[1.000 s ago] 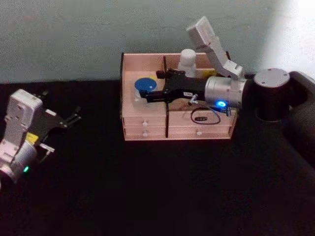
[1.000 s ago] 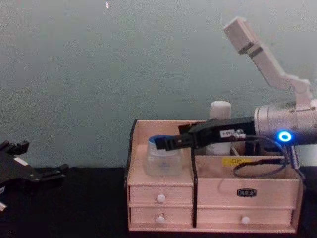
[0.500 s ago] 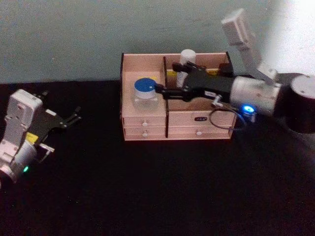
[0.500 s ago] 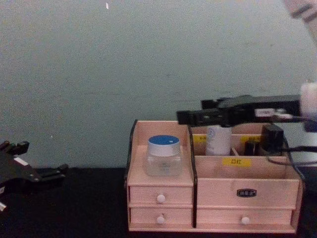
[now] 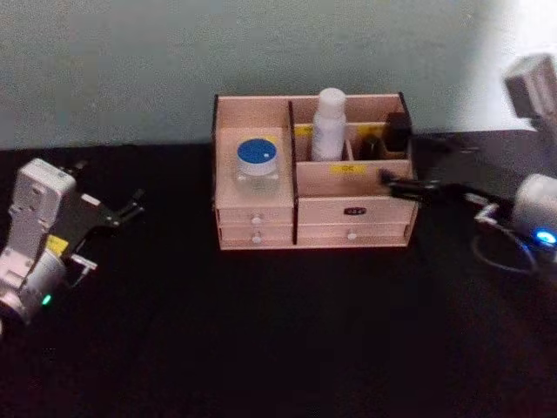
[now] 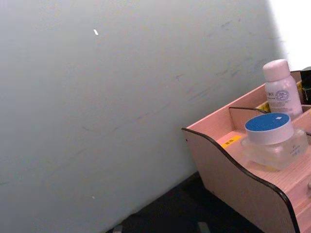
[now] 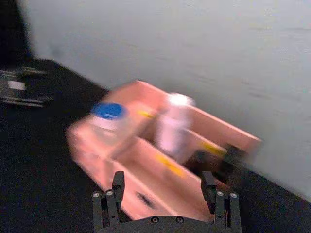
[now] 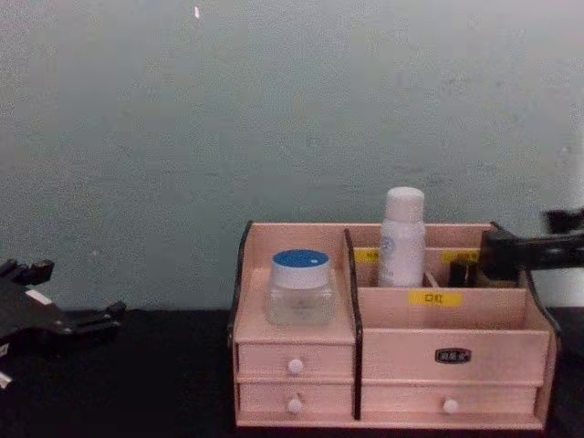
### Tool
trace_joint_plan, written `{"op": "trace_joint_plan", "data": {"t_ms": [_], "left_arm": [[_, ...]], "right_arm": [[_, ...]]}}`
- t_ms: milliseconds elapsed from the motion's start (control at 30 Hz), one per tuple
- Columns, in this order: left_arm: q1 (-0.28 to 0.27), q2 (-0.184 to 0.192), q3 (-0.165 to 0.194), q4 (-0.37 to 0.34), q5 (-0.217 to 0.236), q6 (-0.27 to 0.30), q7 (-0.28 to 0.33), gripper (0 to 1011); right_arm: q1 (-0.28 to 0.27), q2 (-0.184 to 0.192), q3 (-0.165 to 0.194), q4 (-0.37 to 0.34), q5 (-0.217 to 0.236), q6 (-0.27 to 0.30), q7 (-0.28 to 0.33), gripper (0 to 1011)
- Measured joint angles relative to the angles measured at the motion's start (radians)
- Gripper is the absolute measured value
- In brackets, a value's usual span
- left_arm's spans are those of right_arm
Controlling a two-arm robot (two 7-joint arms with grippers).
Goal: Pick up the facial cleanser and watermelon frost from the table and place them into the tiered storage box.
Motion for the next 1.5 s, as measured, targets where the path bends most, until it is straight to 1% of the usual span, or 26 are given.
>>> {"op": "trace_joint_plan", "data": {"t_ms": [33, 100, 133, 200, 233, 300, 333, 400, 500, 633, 733, 833, 867, 900, 1000, 1500], "left_arm": [[0.0, 0.0, 0.0, 0.0, 0.0, 0.0, 0.0, 1001], [0.0, 0.0, 0.0, 0.0, 0.0, 0.0, 0.0, 1001], [0.0, 0.0, 0.0, 0.0, 0.0, 0.0, 0.0, 1001], [0.0, 0.0, 0.0, 0.0, 0.0, 0.0, 0.0, 1001], [0.0, 0.0, 0.0, 0.0, 0.0, 0.0, 0.0, 1001], [0.0, 0.0, 0.0, 0.0, 0.0, 0.0, 0.0, 1001], [0.0, 0.0, 0.0, 0.0, 0.0, 0.0, 0.0, 1001], [0.0, 0.0, 0.0, 0.0, 0.0, 0.0, 0.0, 1001], [0.0, 0.0, 0.0, 0.0, 0.0, 0.0, 0.0, 1001], [0.0, 0.0, 0.0, 0.0, 0.0, 0.0, 0.0, 1001], [0.0, 0.0, 0.0, 0.0, 0.0, 0.0, 0.0, 1001], [0.0, 0.0, 0.0, 0.0, 0.0, 0.0, 0.0, 1001], [0.0, 0.0, 0.0, 0.0, 0.0, 0.0, 0.0, 1001], [0.0, 0.0, 0.0, 0.0, 0.0, 0.0, 0.0, 1001], [0.0, 0.0, 0.0, 0.0, 0.0, 0.0, 0.0, 1001], [0.0, 0.0, 0.0, 0.0, 0.0, 0.0, 0.0, 1001]], "right_arm": [[-0.037, 0.011, 0.031, -0.023, -0.015, -0.002, -0.056, 1003], [-0.069, 0.016, 0.058, -0.038, -0.029, -0.005, -0.108, 1003], [-0.102, 0.017, 0.088, -0.048, -0.04, -0.009, -0.163, 1002], [-0.131, 0.015, 0.115, -0.056, -0.05, -0.011, -0.208, 1003], [-0.155, 0.009, 0.137, -0.059, -0.062, -0.014, -0.252, 1002], [-0.172, 0.003, 0.154, -0.06, -0.072, -0.015, -0.286, 1002], [-0.187, -0.006, 0.168, -0.06, -0.083, -0.015, -0.321, 1002], [-0.205, -0.024, 0.182, -0.05, -0.1, -0.009, -0.37, 1002], [-0.215, -0.043, 0.188, -0.034, -0.116, 0.001, -0.405, 1002], [-0.217, -0.066, 0.176, 0.001, -0.141, 0.011, -0.426, 1002], [-0.208, -0.09, 0.144, 0.043, -0.176, 0.016, -0.43, 1003], [-0.2, -0.107, 0.122, 0.078, -0.199, 0.016, -0.429, 1002], [-0.2, -0.107, 0.122, 0.078, -0.199, 0.016, -0.429, 1002], [-0.198, -0.115, 0.115, 0.091, -0.209, 0.014, -0.428, 1002], [-0.197, -0.128, 0.11, 0.116, -0.216, 0.01, -0.421, 1003], [-0.197, -0.123, 0.112, 0.106, -0.215, 0.009, -0.422, 1002]]}}
